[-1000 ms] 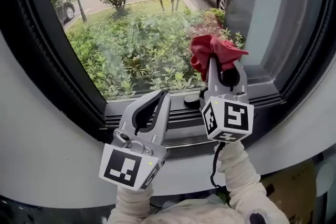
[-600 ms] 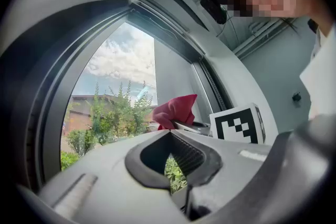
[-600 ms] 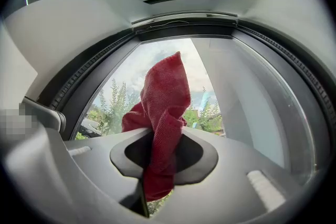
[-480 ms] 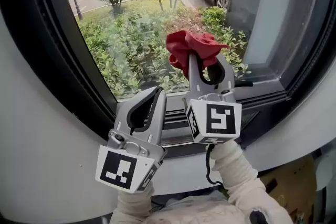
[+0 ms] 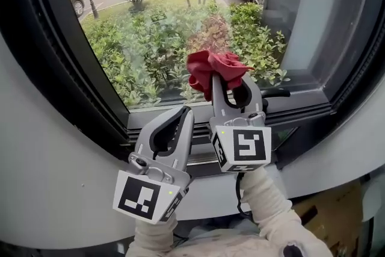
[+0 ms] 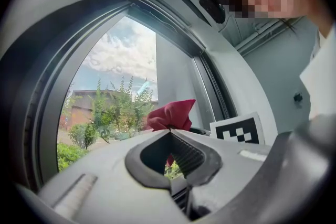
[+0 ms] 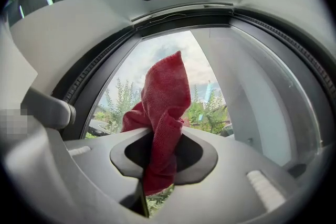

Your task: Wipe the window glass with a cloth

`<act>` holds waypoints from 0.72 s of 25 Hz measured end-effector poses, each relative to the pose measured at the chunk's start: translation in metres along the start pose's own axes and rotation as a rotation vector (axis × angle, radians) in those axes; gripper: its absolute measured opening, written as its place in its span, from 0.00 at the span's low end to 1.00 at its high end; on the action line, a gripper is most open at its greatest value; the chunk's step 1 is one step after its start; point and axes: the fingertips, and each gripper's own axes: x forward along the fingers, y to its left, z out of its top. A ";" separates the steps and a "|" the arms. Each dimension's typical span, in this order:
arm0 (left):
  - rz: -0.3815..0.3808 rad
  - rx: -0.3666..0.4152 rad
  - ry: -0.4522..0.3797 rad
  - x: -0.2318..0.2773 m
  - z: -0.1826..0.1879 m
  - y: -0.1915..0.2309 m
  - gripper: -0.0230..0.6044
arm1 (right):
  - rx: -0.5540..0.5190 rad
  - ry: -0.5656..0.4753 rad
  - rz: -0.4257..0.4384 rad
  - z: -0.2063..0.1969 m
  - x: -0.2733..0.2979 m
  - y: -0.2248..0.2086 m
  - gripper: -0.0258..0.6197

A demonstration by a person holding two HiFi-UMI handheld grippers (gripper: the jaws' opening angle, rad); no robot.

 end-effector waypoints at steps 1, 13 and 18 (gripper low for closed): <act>-0.002 0.002 0.003 0.003 -0.001 -0.005 0.04 | 0.029 0.010 0.015 0.000 0.000 -0.001 0.21; 0.005 0.003 -0.006 0.039 0.004 -0.052 0.04 | -0.040 0.084 0.025 0.019 -0.004 -0.054 0.21; -0.016 0.001 -0.007 0.058 0.001 -0.073 0.04 | -0.013 0.075 -0.010 0.015 -0.016 -0.095 0.21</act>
